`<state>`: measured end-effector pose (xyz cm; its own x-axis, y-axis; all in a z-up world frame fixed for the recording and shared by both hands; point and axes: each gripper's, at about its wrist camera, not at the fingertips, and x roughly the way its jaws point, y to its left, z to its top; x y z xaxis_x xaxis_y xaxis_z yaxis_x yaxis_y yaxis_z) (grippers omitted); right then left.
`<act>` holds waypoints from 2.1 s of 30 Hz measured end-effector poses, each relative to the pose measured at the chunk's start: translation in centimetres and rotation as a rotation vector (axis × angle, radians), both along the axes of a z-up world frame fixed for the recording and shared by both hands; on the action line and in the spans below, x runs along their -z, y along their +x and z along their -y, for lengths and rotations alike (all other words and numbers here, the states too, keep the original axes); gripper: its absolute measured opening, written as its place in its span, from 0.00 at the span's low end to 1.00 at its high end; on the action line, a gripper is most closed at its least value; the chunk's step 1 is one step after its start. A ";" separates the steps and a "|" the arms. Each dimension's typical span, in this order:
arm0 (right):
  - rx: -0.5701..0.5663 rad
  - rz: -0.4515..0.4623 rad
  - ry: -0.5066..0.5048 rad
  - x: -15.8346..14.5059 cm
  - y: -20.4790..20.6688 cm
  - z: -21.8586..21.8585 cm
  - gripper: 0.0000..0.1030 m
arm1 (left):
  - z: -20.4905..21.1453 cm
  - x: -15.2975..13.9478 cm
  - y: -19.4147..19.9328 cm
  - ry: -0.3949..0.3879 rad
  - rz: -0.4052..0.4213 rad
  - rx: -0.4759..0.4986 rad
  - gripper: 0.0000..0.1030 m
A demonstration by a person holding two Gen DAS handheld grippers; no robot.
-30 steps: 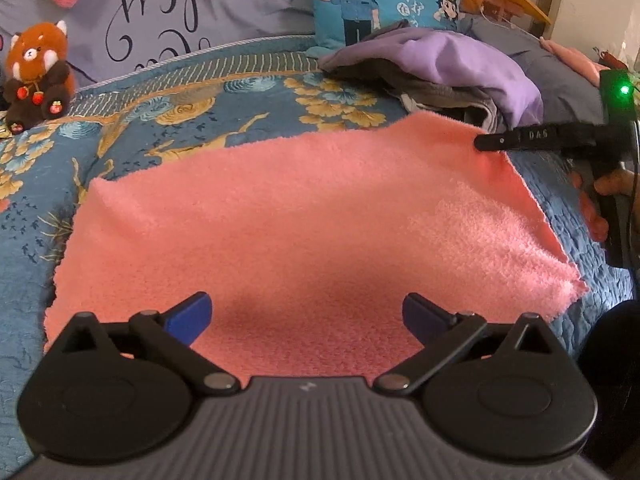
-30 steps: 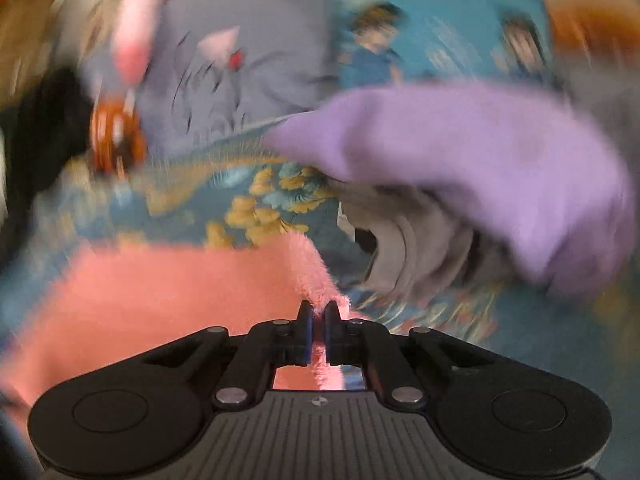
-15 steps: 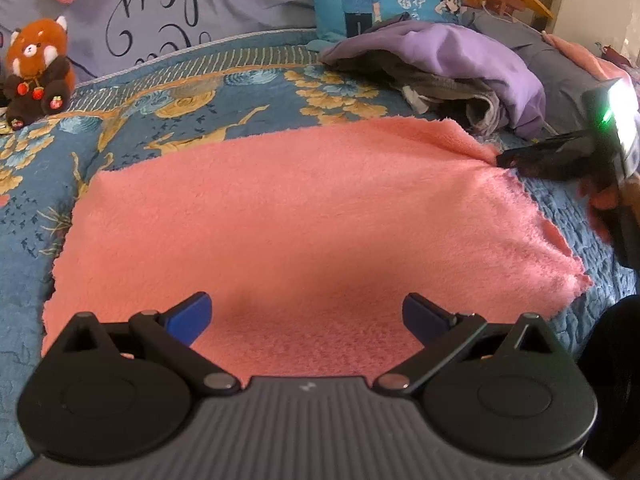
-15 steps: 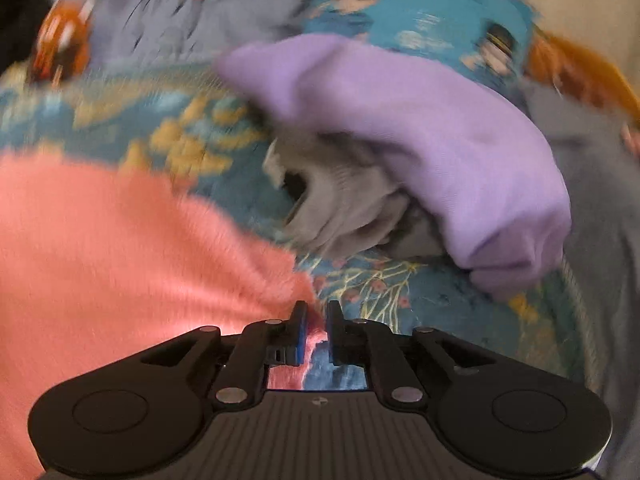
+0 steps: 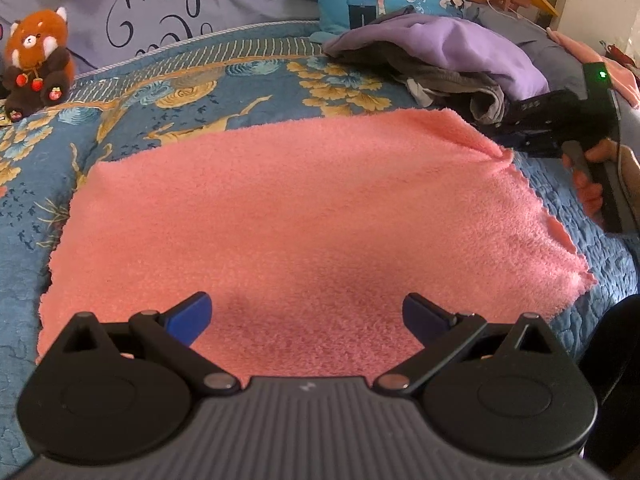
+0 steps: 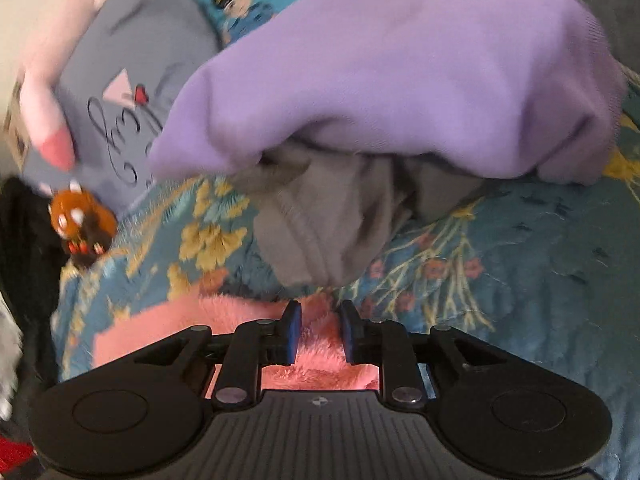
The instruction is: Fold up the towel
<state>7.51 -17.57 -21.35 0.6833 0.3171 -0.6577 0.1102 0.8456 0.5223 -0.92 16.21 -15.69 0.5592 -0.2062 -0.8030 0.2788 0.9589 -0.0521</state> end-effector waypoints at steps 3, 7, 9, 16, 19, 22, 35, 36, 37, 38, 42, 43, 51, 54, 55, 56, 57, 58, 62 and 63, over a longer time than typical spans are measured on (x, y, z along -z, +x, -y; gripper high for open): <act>-0.029 0.013 -0.069 -0.4 0.3 -0.8 0.15 | 0.0 0.1 0.1 0.001 -0.004 0.001 1.00; -0.068 0.031 -0.160 -1.0 0.7 -1.9 0.04 | 0.1 0.2 0.2 0.003 -0.006 0.002 0.99; -0.088 0.039 -0.206 -1.3 0.9 -2.4 0.04 | 0.1 0.1 0.2 0.003 -0.002 0.000 1.00; -0.131 0.187 -0.412 -5.2 -0.6 -4.8 0.04 | -1.4 -0.1 0.3 0.004 0.011 -0.049 1.00; -0.113 0.249 -0.480 -7.0 -1.2 -5.4 0.04 | -2.5 -0.3 0.3 0.000 0.017 -0.081 1.00; -0.059 0.259 -0.491 -8.1 -1.0 -5.3 0.04 | -3.3 -0.6 0.1 -0.008 0.020 -0.098 1.00; 0.141 0.140 -0.332 -6.4 2.0 -0.9 0.22 | -2.6 -0.6 -0.7 -0.003 0.032 -0.066 1.00; 0.160 0.152 -0.306 -6.6 1.6 -0.5 0.22 | -2.5 -0.5 -0.7 -0.004 0.030 -0.064 1.00; 0.169 0.163 -0.294 -6.9 1.1 -0.1 0.22 | -2.4 -0.4 -0.7 -0.006 0.028 -0.064 1.00; 0.179 0.172 -0.288 -7.2 0.4 0.3 0.22 | -2.3 -0.4 -0.7 -0.006 0.027 -0.062 1.00; 0.206 0.130 -0.190 -7.0 -3.8 1.9 0.24 | -1.6 -0.7 -1.1 -0.011 0.038 -0.045 1.00; 0.203 0.105 -0.143 -6.6 -5.3 2.3 0.26 | -1.2 -0.9 -1.3 -0.016 0.041 -0.033 1.00; 0.087 -0.056 -0.143 -4.0 -13.7 3.5 0.30 | 6.1 -1.7 -4.3 -0.046 0.040 0.206 1.00; 0.067 -0.021 -0.145 -5.4 -13.4 4.7 0.30 | 10.7 -1.6 -6.2 -0.115 0.023 0.343 1.00; 0.062 -0.004 -0.144 -6.0 -13.0 4.9 0.30 | 12.1 -1.6 -6.7 -0.145 0.020 0.376 1.00; 0.053 0.014 -0.151 -6.7 -12.5 5.0 0.30 | 13.5 -1.4 -6.9 -0.178 0.013 0.395 1.00; 0.044 0.032 -0.168 -7.5 -11.9 4.9 0.31 | 14.7 -1.3 -7.1 -0.207 0.004 0.402 1.00; 0.037 0.052 -0.183 -7.9 -11.7 4.8 0.31 | 15.8 -1.1 -7.2 -0.229 0.000 0.401 1.00; -0.018 0.109 -0.218 -9.3 -10.3 4.4 0.32 | 19.4 -0.7 -8.5 -0.212 0.057 0.383 0.99; -0.031 0.114 -0.224 -9.3 -10.1 4.3 0.32 | 20.4 -0.6 -9.0 -0.138 0.108 0.389 0.99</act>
